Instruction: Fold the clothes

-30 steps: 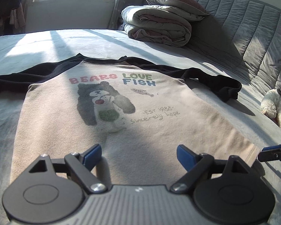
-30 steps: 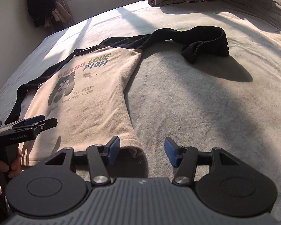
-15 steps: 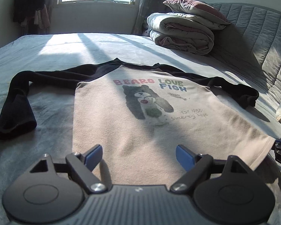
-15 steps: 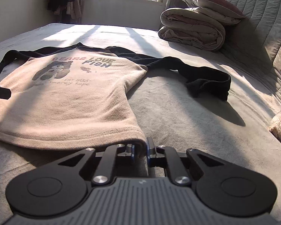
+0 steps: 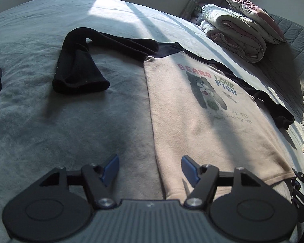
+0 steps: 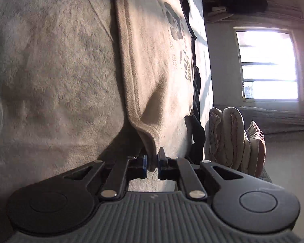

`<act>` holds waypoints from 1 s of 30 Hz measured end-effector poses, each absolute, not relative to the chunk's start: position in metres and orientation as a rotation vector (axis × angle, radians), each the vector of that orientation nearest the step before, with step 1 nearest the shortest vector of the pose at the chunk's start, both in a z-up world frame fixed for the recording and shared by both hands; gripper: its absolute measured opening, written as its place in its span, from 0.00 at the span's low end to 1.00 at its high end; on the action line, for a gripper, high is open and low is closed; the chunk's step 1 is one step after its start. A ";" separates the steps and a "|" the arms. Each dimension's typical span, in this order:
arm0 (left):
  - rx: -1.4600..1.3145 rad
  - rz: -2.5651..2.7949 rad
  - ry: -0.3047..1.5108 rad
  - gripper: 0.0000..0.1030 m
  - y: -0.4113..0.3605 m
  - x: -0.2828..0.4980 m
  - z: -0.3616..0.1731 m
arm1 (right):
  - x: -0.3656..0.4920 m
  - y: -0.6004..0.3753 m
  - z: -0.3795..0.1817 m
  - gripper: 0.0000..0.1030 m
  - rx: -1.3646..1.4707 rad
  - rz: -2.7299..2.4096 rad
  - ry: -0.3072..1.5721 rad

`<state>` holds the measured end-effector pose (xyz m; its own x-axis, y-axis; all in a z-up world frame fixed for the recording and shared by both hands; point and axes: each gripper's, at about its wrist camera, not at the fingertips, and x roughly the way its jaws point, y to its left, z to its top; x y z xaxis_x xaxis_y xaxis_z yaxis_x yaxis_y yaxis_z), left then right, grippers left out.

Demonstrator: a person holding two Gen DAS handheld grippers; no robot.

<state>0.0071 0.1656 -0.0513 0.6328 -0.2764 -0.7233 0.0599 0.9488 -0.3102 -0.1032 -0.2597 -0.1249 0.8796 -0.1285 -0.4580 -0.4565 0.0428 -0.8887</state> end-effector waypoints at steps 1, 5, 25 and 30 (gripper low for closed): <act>-0.272 -0.206 0.876 0.63 0.166 0.006 -0.052 | -0.102 -0.265 -0.127 0.12 -1.518 0.266 0.486; -0.284 -0.250 0.911 0.55 0.166 0.002 -0.053 | -0.093 -0.271 -0.121 0.12 -1.486 0.270 0.513; -0.344 -0.365 0.886 0.05 0.177 -0.034 -0.035 | -0.099 -0.259 -0.099 0.10 -1.555 0.333 0.520; -0.320 -0.357 0.894 0.05 0.182 -0.041 -0.033 | -0.112 -0.255 -0.096 0.10 -1.568 0.348 0.503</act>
